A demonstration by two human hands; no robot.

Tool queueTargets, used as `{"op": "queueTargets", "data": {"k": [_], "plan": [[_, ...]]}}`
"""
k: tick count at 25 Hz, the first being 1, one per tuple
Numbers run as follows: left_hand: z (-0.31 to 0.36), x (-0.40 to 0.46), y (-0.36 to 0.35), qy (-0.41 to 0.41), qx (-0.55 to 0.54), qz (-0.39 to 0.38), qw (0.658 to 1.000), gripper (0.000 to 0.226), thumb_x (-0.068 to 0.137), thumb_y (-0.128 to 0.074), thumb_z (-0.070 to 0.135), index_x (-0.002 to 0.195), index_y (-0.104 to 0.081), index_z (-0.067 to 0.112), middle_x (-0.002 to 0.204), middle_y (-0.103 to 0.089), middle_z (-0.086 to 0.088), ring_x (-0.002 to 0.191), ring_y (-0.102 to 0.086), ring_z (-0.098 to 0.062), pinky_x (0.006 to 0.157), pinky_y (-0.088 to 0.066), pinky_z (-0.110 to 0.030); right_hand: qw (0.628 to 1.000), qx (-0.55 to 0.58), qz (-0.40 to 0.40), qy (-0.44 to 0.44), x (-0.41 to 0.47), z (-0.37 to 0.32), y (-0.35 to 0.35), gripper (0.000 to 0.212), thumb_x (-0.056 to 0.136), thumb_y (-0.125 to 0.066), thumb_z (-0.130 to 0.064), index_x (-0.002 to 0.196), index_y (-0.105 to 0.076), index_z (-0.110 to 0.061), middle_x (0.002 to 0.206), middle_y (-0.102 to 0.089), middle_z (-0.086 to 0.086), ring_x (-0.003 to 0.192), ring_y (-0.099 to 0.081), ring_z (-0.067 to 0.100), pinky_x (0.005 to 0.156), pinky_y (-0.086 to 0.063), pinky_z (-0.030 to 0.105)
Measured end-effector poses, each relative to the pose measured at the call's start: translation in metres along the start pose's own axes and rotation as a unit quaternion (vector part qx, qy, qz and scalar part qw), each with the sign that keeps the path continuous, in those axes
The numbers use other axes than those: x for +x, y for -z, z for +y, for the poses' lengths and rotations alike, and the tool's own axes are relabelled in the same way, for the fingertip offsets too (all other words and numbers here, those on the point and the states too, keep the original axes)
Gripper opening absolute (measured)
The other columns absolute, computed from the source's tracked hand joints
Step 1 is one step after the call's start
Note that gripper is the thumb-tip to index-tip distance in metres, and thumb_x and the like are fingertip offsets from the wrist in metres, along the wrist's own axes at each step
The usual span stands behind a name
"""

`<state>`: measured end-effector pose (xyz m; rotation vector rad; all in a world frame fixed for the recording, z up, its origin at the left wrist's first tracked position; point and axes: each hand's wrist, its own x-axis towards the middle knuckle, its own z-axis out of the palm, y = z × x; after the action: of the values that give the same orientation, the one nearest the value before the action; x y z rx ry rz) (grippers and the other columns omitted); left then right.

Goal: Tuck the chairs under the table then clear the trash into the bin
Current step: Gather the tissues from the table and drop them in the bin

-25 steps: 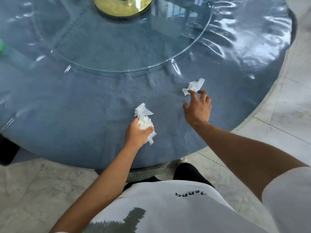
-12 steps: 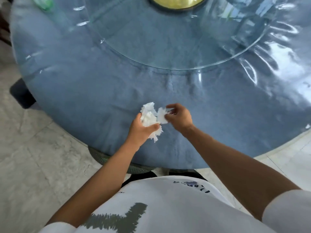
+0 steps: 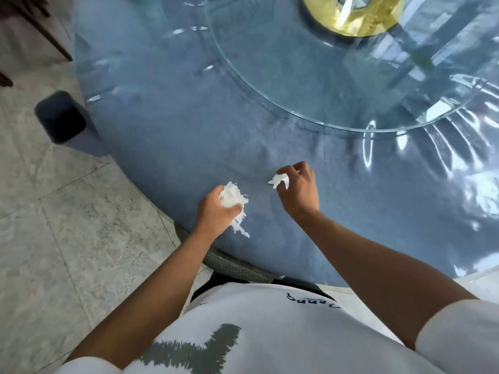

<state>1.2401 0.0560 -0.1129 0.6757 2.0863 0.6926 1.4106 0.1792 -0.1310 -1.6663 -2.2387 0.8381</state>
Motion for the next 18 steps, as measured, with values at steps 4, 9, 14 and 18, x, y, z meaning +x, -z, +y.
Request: {"op": "queueTargets", "data": {"k": [4, 9, 14, 18], "plan": [[-0.011, 0.006, 0.023, 0.010, -0.014, -0.006, 1.000, 0.037, 0.068, -0.082, 0.034, 0.092, -0.057, 0.021, 0.093, -0.068, 0.002, 0.087, -0.063, -0.024, 0.084, -0.054, -0.038, 0.993, -0.066, -0.069, -0.073, 0.002, -0.001, -0.014, 0.031, 0.088, -0.065, -0.013, 0.119, -0.070, -0.014, 0.123, -0.055, 0.015, 0.112, -0.054, 0.039, 0.091, -0.050, 0.042], [-0.031, 0.006, 0.047, -0.011, -0.026, -0.024, 0.999, 0.049, 0.073, -0.083, 0.028, 0.117, -0.065, 0.015, 0.104, -0.065, 0.004, 0.097, -0.064, -0.020, 0.086, -0.052, -0.033, 0.986, 0.021, -0.102, -0.132, -0.032, -0.027, -0.038, 0.014, 0.090, -0.064, -0.012, 0.098, -0.075, -0.012, 0.093, -0.071, 0.011, 0.088, -0.065, 0.029, 0.077, -0.051, 0.035], [-0.043, -0.013, 0.070, -0.002, -0.083, -0.022, 0.996, 0.070, 0.058, -0.086, 0.045, 0.118, -0.065, 0.015, 0.107, -0.074, 0.004, 0.098, -0.072, -0.019, 0.093, -0.058, -0.045, 0.907, 0.302, -0.227, -0.185, -0.059, -0.091, -0.054, 0.010, 0.092, -0.065, 0.005, 0.089, -0.070, -0.003, 0.068, -0.063, 0.006, 0.062, -0.058, 0.017, 0.056, -0.054, 0.020], [-0.052, -0.043, 0.077, -0.005, -0.151, 0.003, 0.989, 0.036, 0.073, -0.089, 0.016, 0.104, -0.070, 0.013, 0.097, -0.078, -0.003, 0.089, -0.075, -0.019, 0.084, -0.060, -0.044, 0.863, 0.367, -0.313, -0.150, -0.078, -0.115, -0.055, 0.024, 0.091, -0.055, 0.009, 0.087, -0.074, -0.005, 0.070, -0.066, 0.001, 0.063, -0.060, 0.011, 0.066, -0.054, 0.024]]}}
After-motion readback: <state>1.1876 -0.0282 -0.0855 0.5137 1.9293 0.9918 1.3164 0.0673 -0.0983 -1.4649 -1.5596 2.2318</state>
